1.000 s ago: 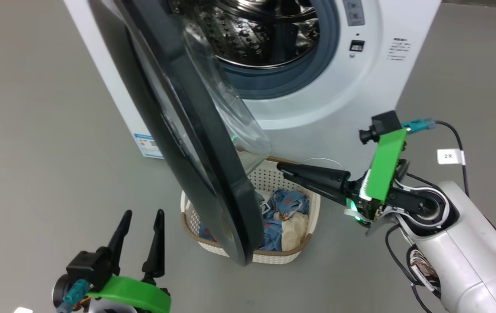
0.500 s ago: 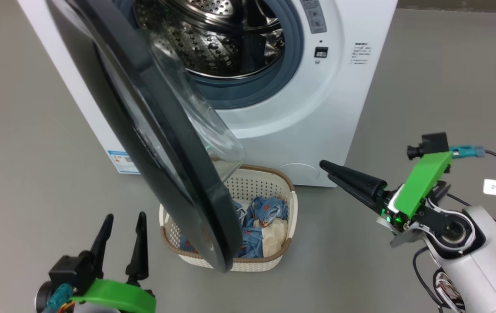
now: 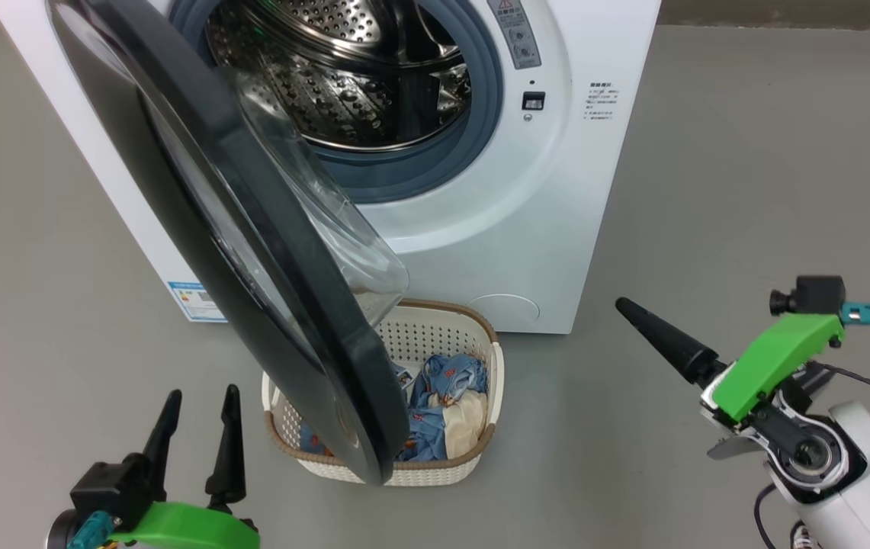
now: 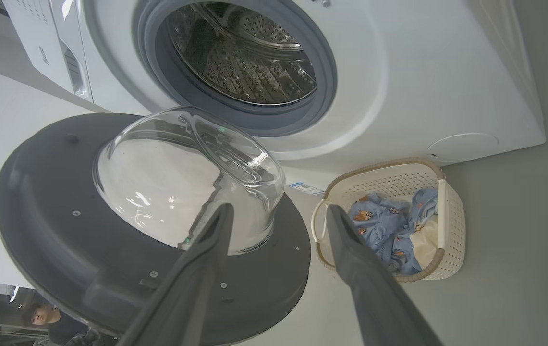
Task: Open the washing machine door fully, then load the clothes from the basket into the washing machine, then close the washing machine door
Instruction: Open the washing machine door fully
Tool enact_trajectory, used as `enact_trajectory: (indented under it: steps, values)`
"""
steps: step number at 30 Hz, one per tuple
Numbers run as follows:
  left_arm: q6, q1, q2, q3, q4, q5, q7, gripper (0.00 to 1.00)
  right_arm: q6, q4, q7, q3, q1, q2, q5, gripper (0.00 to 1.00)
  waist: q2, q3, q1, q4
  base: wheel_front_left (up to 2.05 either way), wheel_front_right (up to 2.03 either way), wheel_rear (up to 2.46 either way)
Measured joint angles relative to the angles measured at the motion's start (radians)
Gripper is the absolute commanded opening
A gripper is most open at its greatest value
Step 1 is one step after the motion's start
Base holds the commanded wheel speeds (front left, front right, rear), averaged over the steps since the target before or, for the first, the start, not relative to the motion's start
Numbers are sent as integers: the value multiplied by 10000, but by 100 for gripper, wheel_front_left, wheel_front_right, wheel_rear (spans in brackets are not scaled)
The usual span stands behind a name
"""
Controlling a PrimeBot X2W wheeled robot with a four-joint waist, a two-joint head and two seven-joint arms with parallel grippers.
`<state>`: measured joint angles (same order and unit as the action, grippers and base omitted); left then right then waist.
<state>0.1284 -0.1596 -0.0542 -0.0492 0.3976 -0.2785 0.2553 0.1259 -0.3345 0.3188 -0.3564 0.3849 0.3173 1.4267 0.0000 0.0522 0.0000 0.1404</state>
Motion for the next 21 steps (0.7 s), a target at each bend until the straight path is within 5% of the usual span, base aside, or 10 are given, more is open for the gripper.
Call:
enact_trajectory:
  steps: [21]
  values:
    - [0,262,4,234,-10,88,-2,100,2,-1197,-5438,-2926,-453,1555,-1434,100,0,-302,0,-127,0,0,0]
